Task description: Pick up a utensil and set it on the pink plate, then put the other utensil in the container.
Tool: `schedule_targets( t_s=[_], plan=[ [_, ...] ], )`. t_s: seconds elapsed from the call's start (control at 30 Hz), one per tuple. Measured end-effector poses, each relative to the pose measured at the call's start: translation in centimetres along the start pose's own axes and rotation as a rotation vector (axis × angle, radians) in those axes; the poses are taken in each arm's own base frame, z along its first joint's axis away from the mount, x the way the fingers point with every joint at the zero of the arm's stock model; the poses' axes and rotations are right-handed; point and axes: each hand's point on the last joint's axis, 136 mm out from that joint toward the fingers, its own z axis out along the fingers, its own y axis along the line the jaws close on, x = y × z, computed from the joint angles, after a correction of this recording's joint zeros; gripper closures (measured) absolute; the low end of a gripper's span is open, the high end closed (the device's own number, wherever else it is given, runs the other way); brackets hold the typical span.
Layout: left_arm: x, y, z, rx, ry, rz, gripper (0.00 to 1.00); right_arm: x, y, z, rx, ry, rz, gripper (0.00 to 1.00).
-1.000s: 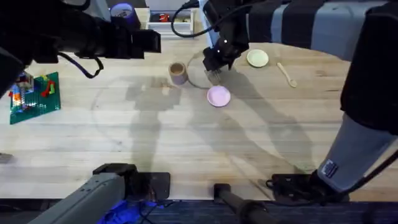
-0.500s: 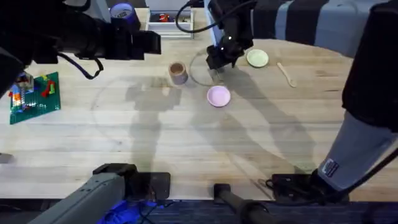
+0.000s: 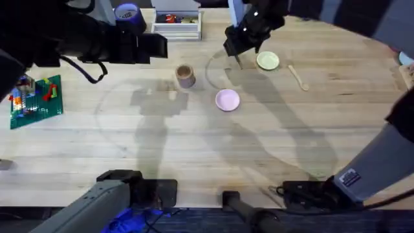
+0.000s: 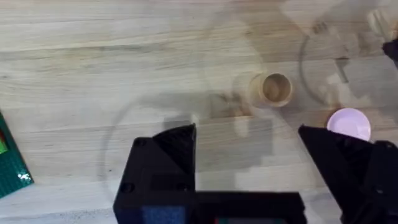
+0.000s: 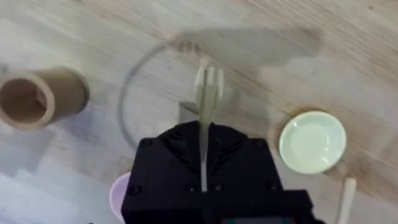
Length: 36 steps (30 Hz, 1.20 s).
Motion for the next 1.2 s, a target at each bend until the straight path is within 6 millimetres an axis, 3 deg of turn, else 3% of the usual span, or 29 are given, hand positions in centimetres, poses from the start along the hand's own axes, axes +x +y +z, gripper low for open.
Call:
schedule_targets(
  t_s=[0.4,0.57,0.77,1.0,1.2],
  plan=[
    [0.0,0.0,0.0,0.0,0.0,0.0,0.007,-0.6,-0.3,-5.0,0.002,-0.074,-0.008,0.966],
    [0.0,0.0,0.0,0.0,0.0,0.012,0.007,1.1,-0.3,-6.7,-0.005,-0.09,-0.008,0.966],
    [0.0,-0.3,0.0,0.015,0.0,0.028,0.007,4.1,0.5,-6.6,-0.015,-0.089,-0.006,0.966],
    [0.0,-1.9,-0.1,0.112,-0.006,0.098,0.007,5.7,3.6,-6.8,-0.058,-0.144,-0.043,0.966],
    [0.0,-3.4,-0.3,0.196,-0.014,0.136,0.007,7.3,5.1,-5.0,-0.077,-0.133,-0.05,0.966]
  ],
)
